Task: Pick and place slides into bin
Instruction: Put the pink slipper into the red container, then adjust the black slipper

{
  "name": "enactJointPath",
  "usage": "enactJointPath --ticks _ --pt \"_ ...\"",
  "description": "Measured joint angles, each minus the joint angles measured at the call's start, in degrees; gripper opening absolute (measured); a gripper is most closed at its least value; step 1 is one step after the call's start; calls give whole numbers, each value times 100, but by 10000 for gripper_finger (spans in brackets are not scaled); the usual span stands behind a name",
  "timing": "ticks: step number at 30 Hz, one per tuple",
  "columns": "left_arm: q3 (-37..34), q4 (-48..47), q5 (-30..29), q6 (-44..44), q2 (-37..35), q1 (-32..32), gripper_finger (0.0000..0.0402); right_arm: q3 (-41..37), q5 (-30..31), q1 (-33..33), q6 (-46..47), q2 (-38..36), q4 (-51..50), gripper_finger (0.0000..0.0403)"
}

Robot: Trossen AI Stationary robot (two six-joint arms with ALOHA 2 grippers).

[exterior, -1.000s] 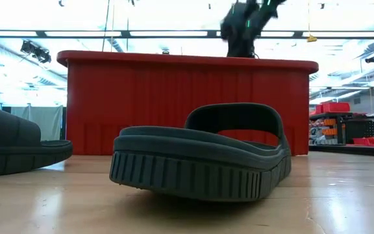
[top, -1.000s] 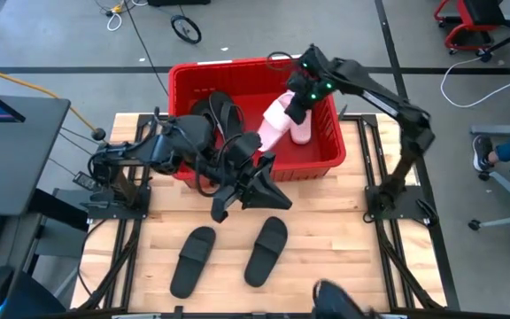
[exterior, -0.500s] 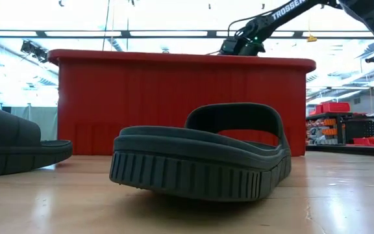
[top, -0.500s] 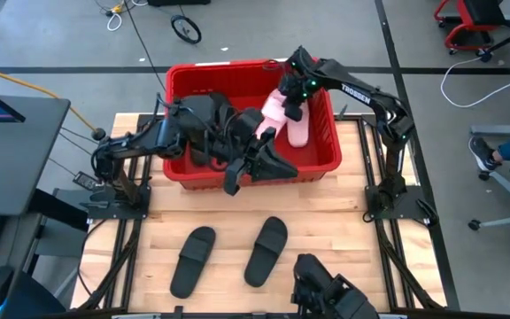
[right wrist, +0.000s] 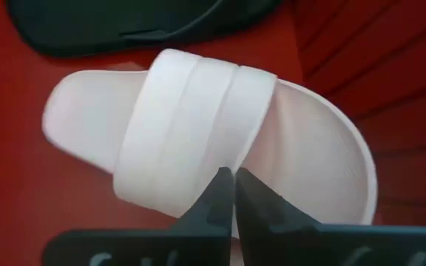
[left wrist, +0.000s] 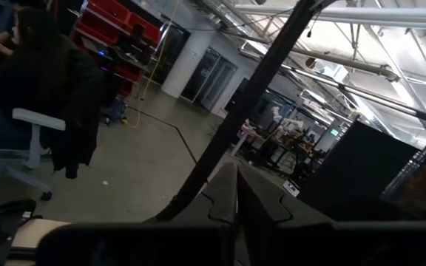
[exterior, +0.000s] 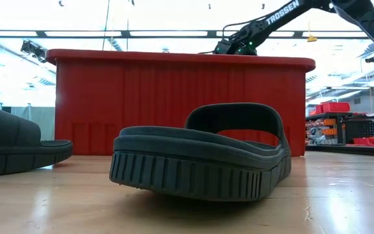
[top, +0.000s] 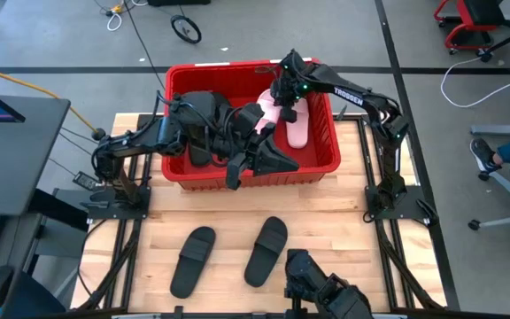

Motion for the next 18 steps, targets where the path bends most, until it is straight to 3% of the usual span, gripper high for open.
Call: enactJointPath --ticks 7,14,18 --pt "0 -4 -118 4 0 -37 18 2 98 25 2 165 341 71" --pt "0 -9 -124 0 0 -36 10 4 1149 85 249 97 396 129" --pt "2 -16 -124 0 0 -37 16 4 1167 72 867 -306 248 137"
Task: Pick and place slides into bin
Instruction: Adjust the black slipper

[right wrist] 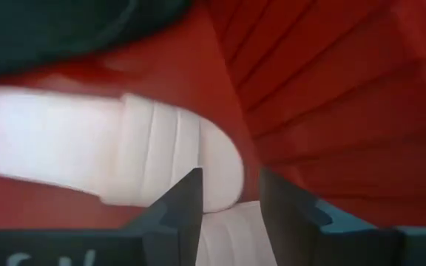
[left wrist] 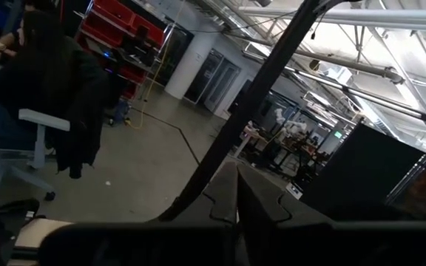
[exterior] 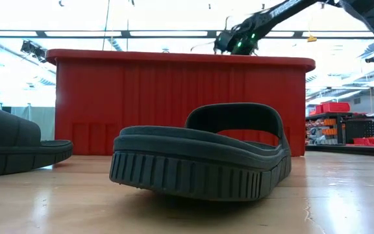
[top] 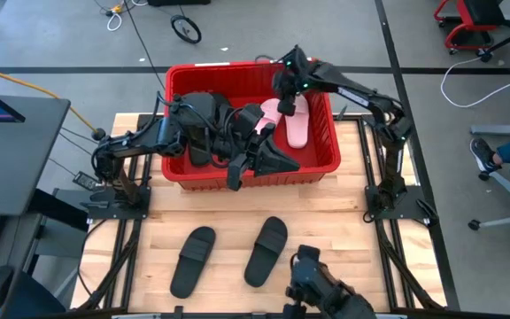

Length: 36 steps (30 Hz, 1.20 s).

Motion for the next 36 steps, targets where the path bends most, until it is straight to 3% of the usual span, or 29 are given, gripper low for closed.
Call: enactJointPath --ticks 3,9,13,17,22,24,30,36 --pt "7 -209 2 0 0 48 19 2 -555 44 555 -429 -330 132" --pt "7 -1321 -209 1 7 227 8 4 -2774 332 2399 -1545 -1115 118" --pt "7 -2414 -828 2 7 329 6 4 -3211 846 2941 -2218 -1731 117" --pt "7 -4194 -1900 2 7 494 16 4 -3044 1694 3071 -2802 -2262 117" --pt "0 -6419 -3825 -682 71 798 15 4 -2642 3071 3721 -3318 -2166 117" --pt "-4 -6785 -3977 -806 110 985 12 4 -2378 3698 4005 -3419 -1847 117" --pt "7 -6735 -3923 -3 454 1811 20 4 -928 5235 4736 -3446 -1607 116" --pt "-4 -7154 -3563 515 1420 2656 93 4 89 6097 4858 -3341 -1695 116"
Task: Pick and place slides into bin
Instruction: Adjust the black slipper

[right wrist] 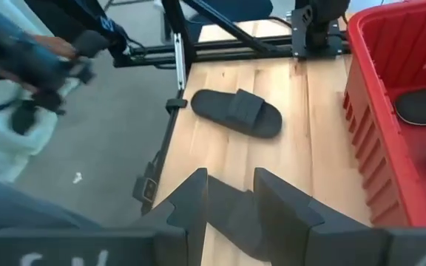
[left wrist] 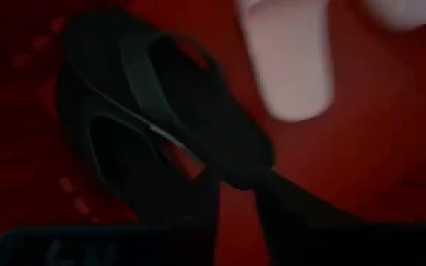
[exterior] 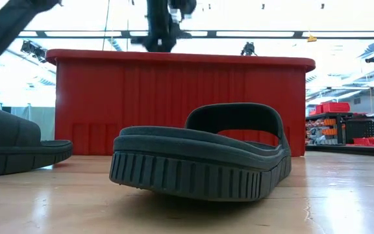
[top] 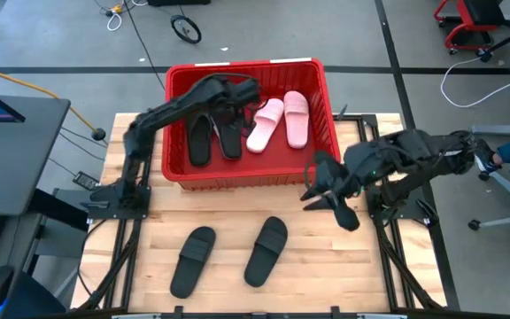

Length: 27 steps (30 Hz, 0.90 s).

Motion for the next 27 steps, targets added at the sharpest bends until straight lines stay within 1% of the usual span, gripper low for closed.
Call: enactJointPath --ticks 3,8,11,13,16,19,24,27 --pt "0 -180 17 221 423 296 146 -2 233 136 -5 -5 -29 116" --pt "0 -146 -28 430 889 711 233 -2 484 105 -17 -86 -151 116" --pt "0 -89 -89 531 1088 910 271 -2 612 38 -83 -118 -324 116" --pt "0 -6 -141 534 1198 1010 287 -2 643 -3 -148 -122 -408 116" --pt "2 209 -140 534 1368 1129 298 -2 641 -79 -154 -122 -481 116" --pt "2 490 -149 569 1537 1199 297 -2 641 -110 -120 -122 -550 116" --pt "2 663 -183 591 1803 1329 279 -2 636 -110 -80 -122 -569 116" --pt "2 659 -205 575 1863 1433 257 -2 633 -110 30 -122 -583 116"
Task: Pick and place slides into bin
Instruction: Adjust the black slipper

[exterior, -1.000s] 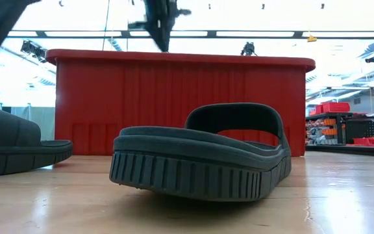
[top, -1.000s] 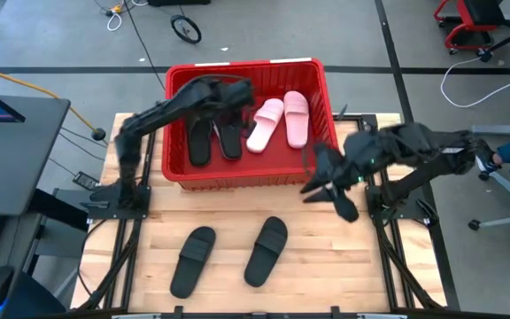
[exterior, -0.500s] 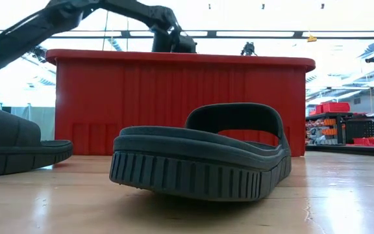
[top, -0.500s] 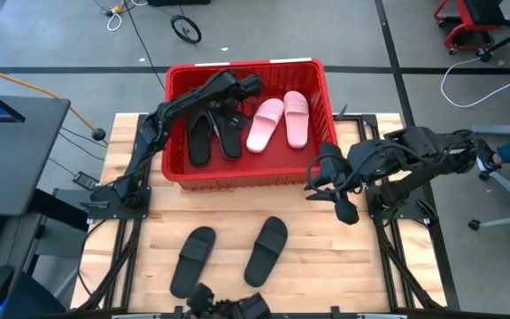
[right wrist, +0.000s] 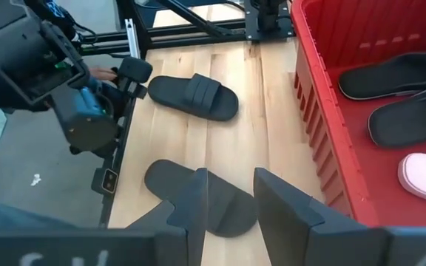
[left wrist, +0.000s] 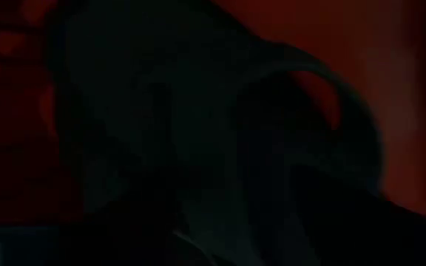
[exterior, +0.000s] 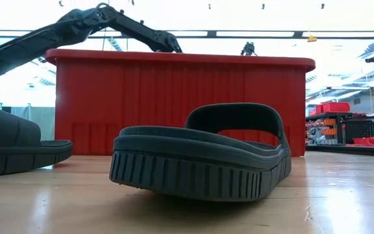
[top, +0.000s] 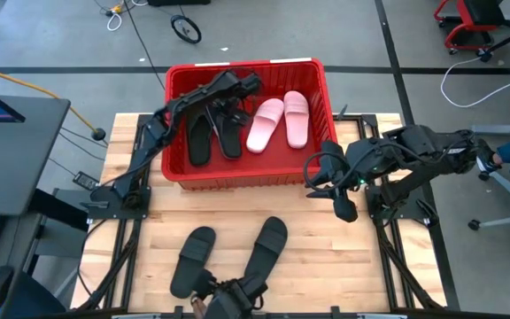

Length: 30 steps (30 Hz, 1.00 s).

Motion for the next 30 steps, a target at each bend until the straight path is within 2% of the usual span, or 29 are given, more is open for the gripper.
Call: enactJointPath --ticks 5,14,19,23,30 --pt "0 -50 -71 17 2 142 192 0 -2 0 14 0 -50 116" --pt "0 -143 -45 259 2 147 17 0 -2 0 10 0 -46 116" --pt "0 227 -49 885 2 -78 22 0 -2 0 7 0 -46 116" --pt "0 493 -84 1394 2 -252 9 0 -2 0 7 0 -44 116" --pt "0 416 -339 1188 2 -153 20 0 -3 0 11 0 -43 116"
